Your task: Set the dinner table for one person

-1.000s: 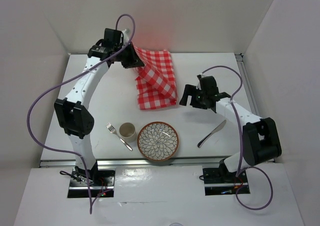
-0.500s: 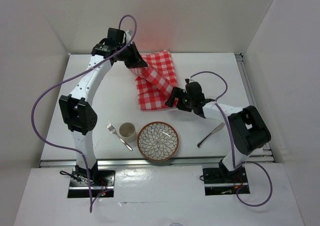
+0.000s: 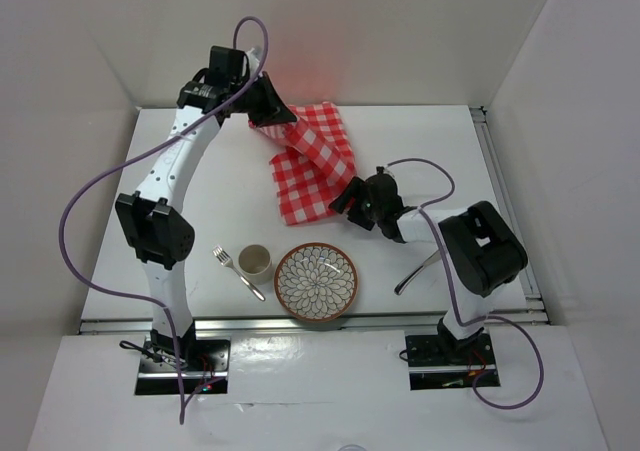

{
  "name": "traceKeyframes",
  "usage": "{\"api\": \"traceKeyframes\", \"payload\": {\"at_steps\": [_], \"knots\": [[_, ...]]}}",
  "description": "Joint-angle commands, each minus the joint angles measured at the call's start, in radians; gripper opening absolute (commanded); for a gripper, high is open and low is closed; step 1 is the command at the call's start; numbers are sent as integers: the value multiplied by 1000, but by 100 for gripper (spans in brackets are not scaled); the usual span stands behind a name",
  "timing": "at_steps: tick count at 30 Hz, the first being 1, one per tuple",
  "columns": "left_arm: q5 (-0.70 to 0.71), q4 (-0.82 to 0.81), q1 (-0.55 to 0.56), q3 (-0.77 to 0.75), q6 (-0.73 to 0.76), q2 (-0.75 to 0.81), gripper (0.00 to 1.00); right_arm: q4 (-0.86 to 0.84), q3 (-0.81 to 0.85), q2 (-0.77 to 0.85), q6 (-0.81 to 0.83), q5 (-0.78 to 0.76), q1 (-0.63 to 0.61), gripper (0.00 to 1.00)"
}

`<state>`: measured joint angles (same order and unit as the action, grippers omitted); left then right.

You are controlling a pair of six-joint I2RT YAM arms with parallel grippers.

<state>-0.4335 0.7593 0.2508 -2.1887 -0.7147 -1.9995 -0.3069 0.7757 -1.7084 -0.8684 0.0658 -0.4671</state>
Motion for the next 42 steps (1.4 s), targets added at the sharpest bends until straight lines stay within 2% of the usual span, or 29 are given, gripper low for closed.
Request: {"api": "traceKeyframes", "payload": {"at_steps": [1, 3, 4, 8, 12, 13, 14, 18, 20, 21, 22, 25, 26, 27, 28, 29, 30, 31, 32, 33, 35, 36, 37, 40, 42], "knots": [[-40, -26, -8, -57, -17, 33, 0, -150, 23, -33, -75, 29, -8, 79], [-40, -26, -30, -66, -17, 33, 0, -161, 43, -56, -75, 29, -8, 65], [-51, -26, -30, -66, -17, 33, 0, -137, 75, -56, -66, 17, -8, 43], [-74, -47, -80, -66, -26, 33, 0, 15, 224, -56, 54, -54, 36, 0], [-128, -101, -152, -75, -46, 33, 0, 110, 491, -102, 263, -32, 183, 0], [-158, -138, -171, -85, -55, 24, 0, 124, 634, -118, 291, -5, 247, 0], [-178, -162, -209, -85, -69, 24, 0, 159, 710, -138, 313, 21, 275, 0], [-287, -244, -306, -222, -121, -53, 0, 230, 1057, -226, 413, 110, 361, 0], [-365, -328, -343, -229, -176, -53, 0, 268, 1196, -226, 485, 130, 375, 0], [-382, -351, -375, -214, -189, -39, 0, 294, 1214, -212, 511, 131, 375, 0], [-398, -370, -387, -162, -198, 0, 0, 295, 1214, -189, 552, 141, 375, 0], [-436, -391, -407, -42, -172, 82, 0, 267, 1018, -33, 604, 186, 375, 0], [-448, -374, -407, 54, -123, 111, 0, 255, 949, 13, 626, 186, 375, 0], [-448, -332, -407, 102, -94, 170, 0, 246, 795, 109, 638, 186, 363, 0], [-448, -319, -407, 159, -66, 203, 0, 246, 715, 159, 638, 174, 363, 0], [-438, -310, -407, 294, -10, 237, 0, 246, 553, 206, 649, 146, 348, 0], [-438, -310, -407, 369, 12, 273, 0, 246, 478, 254, 649, 120, 329, 0], [-438, -310, -407, 445, 29, 341, 0, 287, 403, 347, 649, 85, 329, 7], [-438, -301, -407, 513, 68, 367, 0, 305, 334, 392, 611, 34, 312, 21], [-438, -289, -407, 631, 92, 390, 2, 325, 192, 436, 593, 34, 312, 42], [-438, -262, -407, 728, 127, 436, 29, 389, 78, 569, 551, 5, 312, 75], [-464, -240, -407, 804, 147, 436, 52, 419, -5, 607, 493, -39, 312, 81], [-464, -230, -407, 834, 147, 449, 57, 467, -35, 645, 467, -58, 312, 85], [-453, -221, -398, 886, 147, 459, 80, 518, -65, 753, 434, -122, 312, 89], [-409, -178, -369, 827, 185, 443, 83, 519, -46, 765, 443, -132, 321, 89]]}}
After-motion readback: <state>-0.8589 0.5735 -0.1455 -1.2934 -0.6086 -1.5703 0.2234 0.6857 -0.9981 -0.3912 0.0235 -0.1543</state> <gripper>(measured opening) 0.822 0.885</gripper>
